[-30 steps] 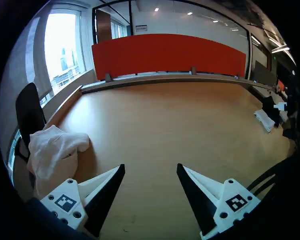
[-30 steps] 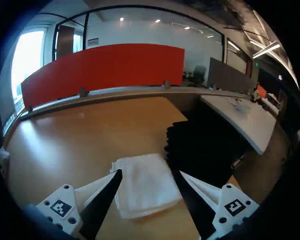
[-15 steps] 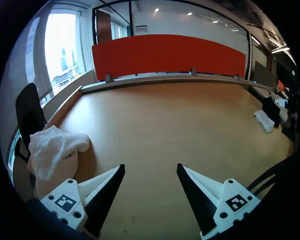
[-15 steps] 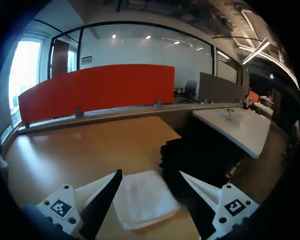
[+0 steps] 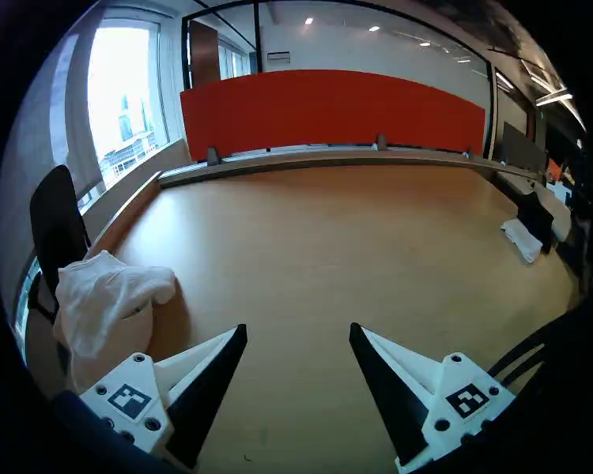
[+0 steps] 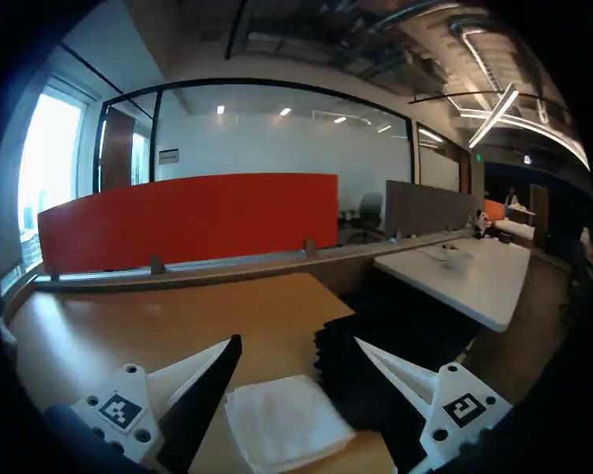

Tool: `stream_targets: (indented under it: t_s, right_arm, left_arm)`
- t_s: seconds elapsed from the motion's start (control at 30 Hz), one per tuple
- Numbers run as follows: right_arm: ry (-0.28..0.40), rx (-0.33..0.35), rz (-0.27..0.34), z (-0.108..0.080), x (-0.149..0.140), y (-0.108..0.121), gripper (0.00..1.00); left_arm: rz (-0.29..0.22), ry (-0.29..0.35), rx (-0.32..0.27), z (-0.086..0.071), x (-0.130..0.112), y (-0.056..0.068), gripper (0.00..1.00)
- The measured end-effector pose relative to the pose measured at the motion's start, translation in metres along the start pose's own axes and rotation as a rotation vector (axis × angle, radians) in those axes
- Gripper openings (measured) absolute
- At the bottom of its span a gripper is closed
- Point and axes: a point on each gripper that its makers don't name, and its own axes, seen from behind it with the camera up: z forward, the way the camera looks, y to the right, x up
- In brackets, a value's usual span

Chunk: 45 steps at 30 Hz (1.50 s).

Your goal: Fold towel

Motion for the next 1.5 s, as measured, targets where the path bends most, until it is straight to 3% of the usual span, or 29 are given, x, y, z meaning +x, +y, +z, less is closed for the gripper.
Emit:
stream_targets:
  t_s: [0.6,1.5]
  right_arm:
    - [0.069,0.146,-0.059,-0.007,0.037,-0.076,1.0]
    - [0.166,0.336,-0.029,-0.034,0.078,-0.202,1.0]
  left_arm:
    - [-0.017,0.025,0.007,0.002,0.006,-0.006,0.96]
    - [-0.038,0.058,0.002,0.001,0.01,-0.018,0.96]
